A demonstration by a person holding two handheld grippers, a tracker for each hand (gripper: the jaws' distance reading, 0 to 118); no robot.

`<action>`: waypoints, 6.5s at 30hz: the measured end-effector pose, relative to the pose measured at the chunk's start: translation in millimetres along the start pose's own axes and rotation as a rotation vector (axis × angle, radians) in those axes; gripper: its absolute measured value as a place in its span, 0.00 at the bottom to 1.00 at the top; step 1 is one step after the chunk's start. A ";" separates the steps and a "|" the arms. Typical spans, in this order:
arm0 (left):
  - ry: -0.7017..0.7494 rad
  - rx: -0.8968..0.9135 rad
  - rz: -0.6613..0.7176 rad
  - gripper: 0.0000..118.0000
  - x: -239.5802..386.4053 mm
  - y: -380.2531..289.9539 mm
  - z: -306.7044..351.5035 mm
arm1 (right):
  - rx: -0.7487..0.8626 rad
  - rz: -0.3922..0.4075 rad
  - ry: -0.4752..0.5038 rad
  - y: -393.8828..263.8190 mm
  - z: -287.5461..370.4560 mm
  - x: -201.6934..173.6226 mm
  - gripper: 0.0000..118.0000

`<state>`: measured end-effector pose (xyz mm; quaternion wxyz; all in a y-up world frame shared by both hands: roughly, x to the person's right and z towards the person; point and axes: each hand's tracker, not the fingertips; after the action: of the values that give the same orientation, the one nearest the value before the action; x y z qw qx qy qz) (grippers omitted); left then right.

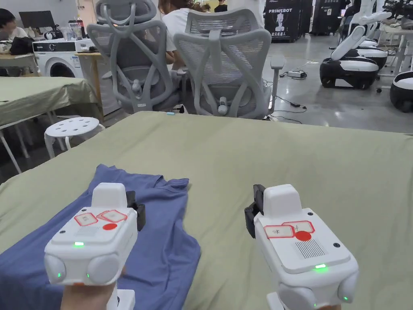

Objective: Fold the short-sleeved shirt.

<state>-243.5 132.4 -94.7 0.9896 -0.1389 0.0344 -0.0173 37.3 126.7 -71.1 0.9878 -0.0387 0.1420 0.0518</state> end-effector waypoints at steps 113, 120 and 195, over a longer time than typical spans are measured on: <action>-0.350 -0.568 -0.347 0.75 254.5 7.0 -344.8 | -0.268 -0.083 -0.420 -89.0 51.0 203.0 0.07; -0.397 -0.504 -0.297 0.08 258.7 5.0 -315.2 | -0.296 -0.095 -0.426 -92.9 54.3 206.3 0.07; -0.311 0.188 0.032 0.00 228.2 316.7 -242.1 | -0.107 -0.084 -0.589 208.9 -111.0 435.7 0.03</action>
<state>-25.8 360.5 -428.8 0.9918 -0.0461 -0.1184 0.0169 398.6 363.6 -314.2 0.9843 -0.0799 -0.1552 0.0275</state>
